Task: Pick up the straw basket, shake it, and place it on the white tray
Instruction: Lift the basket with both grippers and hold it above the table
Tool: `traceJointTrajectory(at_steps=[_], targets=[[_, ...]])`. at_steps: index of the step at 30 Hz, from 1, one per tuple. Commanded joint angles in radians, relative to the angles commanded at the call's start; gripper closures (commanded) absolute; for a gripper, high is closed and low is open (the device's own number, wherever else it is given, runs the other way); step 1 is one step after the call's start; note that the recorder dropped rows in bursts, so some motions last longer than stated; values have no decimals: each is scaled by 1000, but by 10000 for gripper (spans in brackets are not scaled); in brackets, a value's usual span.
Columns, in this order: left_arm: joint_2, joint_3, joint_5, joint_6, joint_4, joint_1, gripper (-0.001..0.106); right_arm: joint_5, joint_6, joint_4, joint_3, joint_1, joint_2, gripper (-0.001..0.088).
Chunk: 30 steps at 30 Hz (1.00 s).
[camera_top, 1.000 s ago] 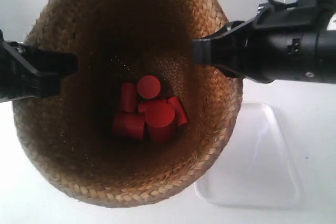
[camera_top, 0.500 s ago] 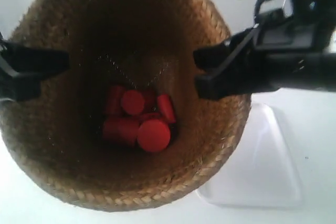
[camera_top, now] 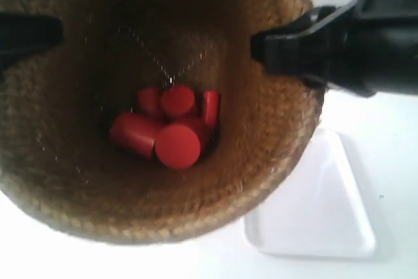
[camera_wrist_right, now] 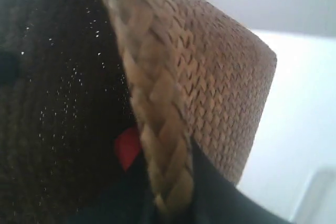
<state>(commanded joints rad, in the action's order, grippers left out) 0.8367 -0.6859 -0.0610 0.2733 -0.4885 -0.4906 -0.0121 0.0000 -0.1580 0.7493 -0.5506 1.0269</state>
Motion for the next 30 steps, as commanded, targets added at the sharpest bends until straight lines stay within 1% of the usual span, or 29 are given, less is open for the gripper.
traceJointTrajectory(at_steps=[1, 2, 3, 4, 5, 6, 7, 8, 10, 12, 13, 14, 15, 16, 17, 18, 19, 20, 21, 23, 24, 25, 26, 27, 28, 29, 30], targets=[[24, 3, 8, -16, -6, 0, 1053, 19, 0, 3, -6, 5, 28, 868], [23, -11, 47, -47, -10, 0, 1053, -26, 17, -13, 20, 7, 37, 868], [-5, -42, 106, -56, -3, 0, 1053, -119, 40, -35, 64, 0, 15, 868], [-35, -73, 156, -36, 19, 0, 1053, -195, 40, -35, 102, -10, -17, 868], [-72, -109, 190, -15, 34, 0, 1053, -268, 21, -33, 144, -24, -55, 868], [-108, -139, 199, 1, 34, 0, 1053, -304, 19, -31, 173, -39, -96, 868], [-129, -153, 194, 9, 34, 0, 1053, -307, 19, -28, 181, -46, -132, 868], [-141, -153, 173, 16, 32, 0, 1053, -280, 19, -21, 175, -48, -156, 868], [-120, -96, 132, 19, 34, 0, 1053, -186, 21, 9, 105, -48, -146, 868], [-27, 0, 43, 23, 36, 0, 1053, -38, 23, 79, 8, -42, -54, 868], [6, 25, 3, 38, 42, 0, 1053, 4, 23, 117, -14, -35, -12, 868], [28, 25, -2, 31, 29, 0, 1053, 4, 26, 116, -11, -31, 21, 868], [16, -1, 28, 8, 22, -2, 1053, -51, 65, 77, 18, -32, 17, 868], [-16, -41, 75, 10, 22, -2, 1053, -130, 96, 46, 57, -43, -15, 868], [-44, -75, 112, 14, 22, -4, 1053, -198, 98, 35, 88, -56, -59, 868], [-74, -110, 137, 15, 29, -4, 1053, -239, 98, 27, 116, -69, -98, 868], [-97, -127, 143, 20, 34, -4, 1053, -241, 96, 32, 122, -78, -134, 868], [-105, -128, 134, 20, 32, -4, 1053, -216, 87, 50, 112, -80, -154, 868], [-98, -114, 121, 16, 32, -4, 1053, -156, 85, 87, 81, -80, -157, 868], [-30, -62, 61, -12, 17, -4, 1053, -4, 85, 118, -16, -74, -105, 868], [7, -37, 35, -18, 18, -4, 1053, 64, 55, 129, -54, -69, -57, 868], [30, -32, 41, -9, 23, -4, 1053, 87, 20, 130, -69, -63, -15, 868], [32, -43, 61, -9, 25, -4, 1053, 74, 30, 125, -65, -57, 5, 868], [20, -69, 89, -13, 20, -4, 1053, 25, 68, 101, -44, -57, -1, 868], [-13, -103, 136, -13, 20, -4, 1053, -37, 97, 96, -15, -60, -29, 868], [-71, -172, 209, -11, 20, -4, 1053, -127, 117, 96, 33, -75, -114, 868], [-99, -192, 237, -6, 24, -4, 1053, -141, 122, 94, 45, -83, -156, 868]])
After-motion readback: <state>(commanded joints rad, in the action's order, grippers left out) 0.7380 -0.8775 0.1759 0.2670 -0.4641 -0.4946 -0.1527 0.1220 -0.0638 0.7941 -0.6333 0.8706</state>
